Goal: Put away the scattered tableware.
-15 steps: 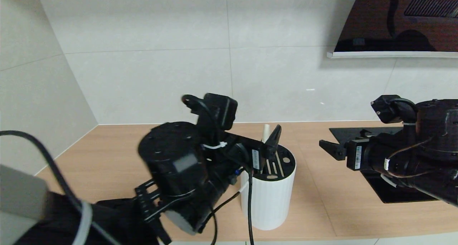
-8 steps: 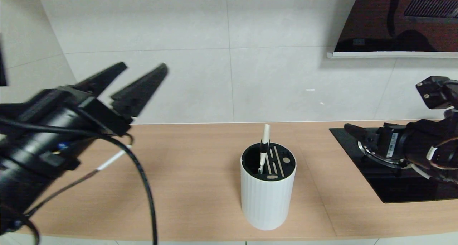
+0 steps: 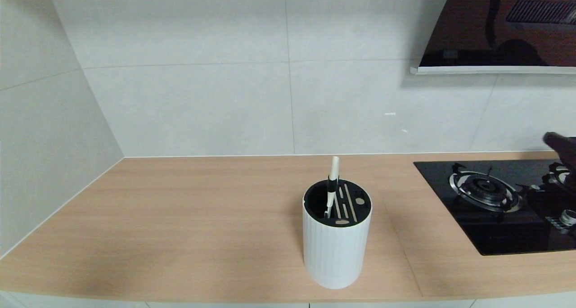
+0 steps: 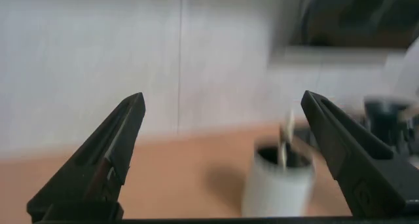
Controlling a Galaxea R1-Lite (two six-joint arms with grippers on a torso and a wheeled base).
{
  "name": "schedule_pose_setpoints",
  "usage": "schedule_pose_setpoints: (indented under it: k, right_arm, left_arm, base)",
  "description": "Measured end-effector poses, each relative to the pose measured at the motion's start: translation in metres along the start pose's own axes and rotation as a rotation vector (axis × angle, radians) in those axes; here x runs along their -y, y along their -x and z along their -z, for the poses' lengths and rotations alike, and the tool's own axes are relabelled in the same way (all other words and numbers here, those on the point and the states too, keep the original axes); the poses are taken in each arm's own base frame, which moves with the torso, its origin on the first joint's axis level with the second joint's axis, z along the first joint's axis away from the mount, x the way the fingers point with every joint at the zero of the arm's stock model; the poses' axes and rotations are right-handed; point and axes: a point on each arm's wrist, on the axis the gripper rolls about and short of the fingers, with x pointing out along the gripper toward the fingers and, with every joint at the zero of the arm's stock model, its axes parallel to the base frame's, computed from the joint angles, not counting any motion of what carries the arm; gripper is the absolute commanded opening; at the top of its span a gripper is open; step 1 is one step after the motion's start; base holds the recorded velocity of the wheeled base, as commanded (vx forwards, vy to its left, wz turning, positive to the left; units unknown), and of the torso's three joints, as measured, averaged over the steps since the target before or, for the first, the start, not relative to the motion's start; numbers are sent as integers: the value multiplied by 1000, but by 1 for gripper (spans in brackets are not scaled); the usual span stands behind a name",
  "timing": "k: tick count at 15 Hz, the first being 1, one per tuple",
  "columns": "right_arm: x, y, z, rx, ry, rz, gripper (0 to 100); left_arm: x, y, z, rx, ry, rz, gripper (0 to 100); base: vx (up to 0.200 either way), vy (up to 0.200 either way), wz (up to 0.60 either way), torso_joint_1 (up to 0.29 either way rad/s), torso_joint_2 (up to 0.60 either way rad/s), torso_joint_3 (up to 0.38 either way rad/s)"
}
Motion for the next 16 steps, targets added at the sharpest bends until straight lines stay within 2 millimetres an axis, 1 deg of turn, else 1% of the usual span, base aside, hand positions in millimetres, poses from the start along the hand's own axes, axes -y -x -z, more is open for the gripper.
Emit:
schedule_pose_setpoints:
  k: [1,2,4,6,7,9,10,12,14,16]
  right_arm:
    - [6,18,-5,43,16,16,100]
    - [12,36,-8,80,41,35,100]
    - [22,74,-9,141,96,90,100]
    - [28,113,-4,189,137,144,100]
    - [30,132,3,202,156,168,100]
    - [31,160,16,215,180,219,100]
    - [30,171,20,249,177,245,100]
    - [27,183,31,298,166,266,100]
    - [27,185,48,297,166,282,100]
    - [28,183,61,284,127,300,100]
  left_arm:
    - [3,23,-1,14,-9,-14,100]
    - [5,41,-1,46,-27,-26,100]
    - [11,69,0,129,-122,-88,100]
    - [12,83,-2,197,-207,-228,100]
    - [14,88,-3,218,-237,-265,100]
    - [18,92,-2,238,-259,-307,100]
    - [21,95,1,233,-269,-330,100]
    - [23,98,16,177,-275,-368,100]
    - [20,97,31,146,-274,-384,100]
    - [13,89,53,76,-268,-394,100]
  base:
    - [0,0,0,0,0,0]
    - [0,0,0,0,0,0]
    - [0,0,0,0,0,0]
    - [0,0,0,0,0,0]
    - [0,0,0,0,0,0]
    - [0,0,0,0,0,0]
    - [0,0,0,0,0,0]
    - [0,0,0,0,0,0]
    - [0,0,0,0,0,0]
    - [0,0,0,0,0,0]
